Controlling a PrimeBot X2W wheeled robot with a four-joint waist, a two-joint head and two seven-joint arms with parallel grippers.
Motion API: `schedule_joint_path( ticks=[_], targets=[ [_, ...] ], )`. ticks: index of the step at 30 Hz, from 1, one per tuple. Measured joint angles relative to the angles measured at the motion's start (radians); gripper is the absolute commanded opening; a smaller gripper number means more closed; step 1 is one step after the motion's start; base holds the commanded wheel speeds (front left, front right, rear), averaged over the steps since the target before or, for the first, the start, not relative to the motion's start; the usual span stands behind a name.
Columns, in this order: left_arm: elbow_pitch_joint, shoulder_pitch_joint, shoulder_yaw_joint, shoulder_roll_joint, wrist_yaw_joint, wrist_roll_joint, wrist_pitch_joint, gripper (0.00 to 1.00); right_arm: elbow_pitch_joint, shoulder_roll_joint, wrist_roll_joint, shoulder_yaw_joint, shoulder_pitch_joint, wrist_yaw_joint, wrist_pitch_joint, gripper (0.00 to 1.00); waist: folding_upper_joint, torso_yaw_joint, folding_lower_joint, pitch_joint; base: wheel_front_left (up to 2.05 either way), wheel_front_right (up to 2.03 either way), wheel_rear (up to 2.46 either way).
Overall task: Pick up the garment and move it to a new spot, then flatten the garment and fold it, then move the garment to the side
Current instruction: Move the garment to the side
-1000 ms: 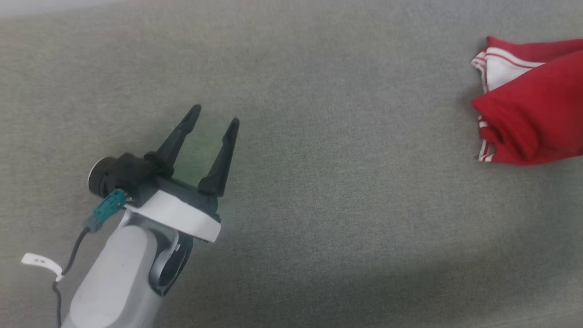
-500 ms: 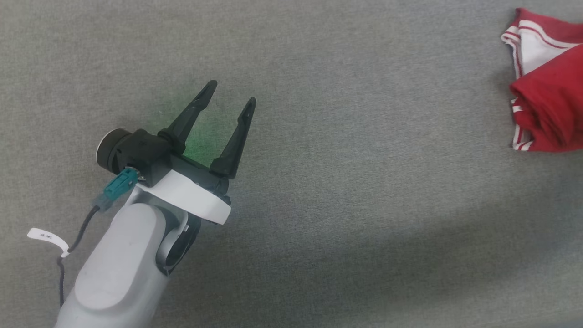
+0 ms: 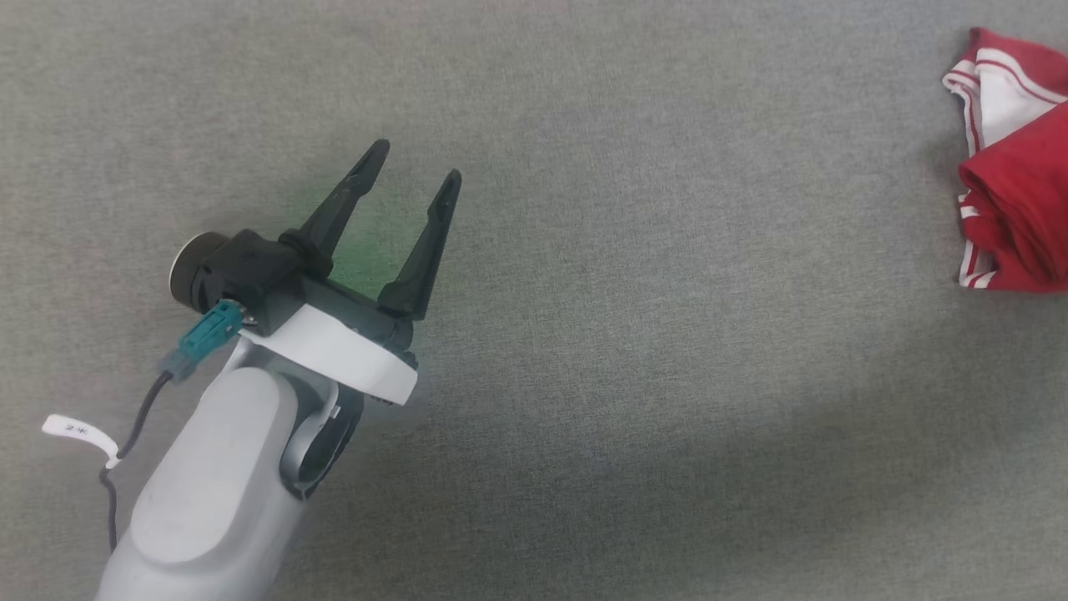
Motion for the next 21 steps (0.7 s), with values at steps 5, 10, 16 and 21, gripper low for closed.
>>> schedule_joint_path(
  ticks=[5, 10, 16, 21],
  targets=[
    [0.007, 0.028, 0.02, 0.002, 0.0, -0.013, 0.0, 1.0, 0.027, 0.018, -0.002, 0.004, -0.01, 0.0, -0.027, 1.0, 0.0, 0.007, 0.0, -0.038, 0.0, 0.0, 0.0],
    [0.02, 0.071, 0.043, 0.006, 0.0, -0.035, 0.0, 1.0, 0.028, 0.042, 0.026, 0.022, -0.01, 0.0, -0.074, 1.0, 0.0, 0.016, 0.0, -0.092, 0.0, 0.0, 0.0],
    [0.034, 0.133, 0.076, 0.008, 0.0, -0.04, 0.0, 1.0, 0.017, 0.075, 0.082, 0.033, 0.034, 0.0, -0.16, 1.0, 0.0, 0.035, 0.0, -0.171, 0.0, 0.0, 0.0],
    [0.039, 0.205, 0.118, 0.01, 0.0, -0.04, 0.0, 1.0, 0.0, 0.114, 0.114, 0.067, 0.109, 0.0, -0.238, 1.0, 0.0, 0.055, 0.0, -0.247, 0.0, 0.0, 0.0]
  ],
)
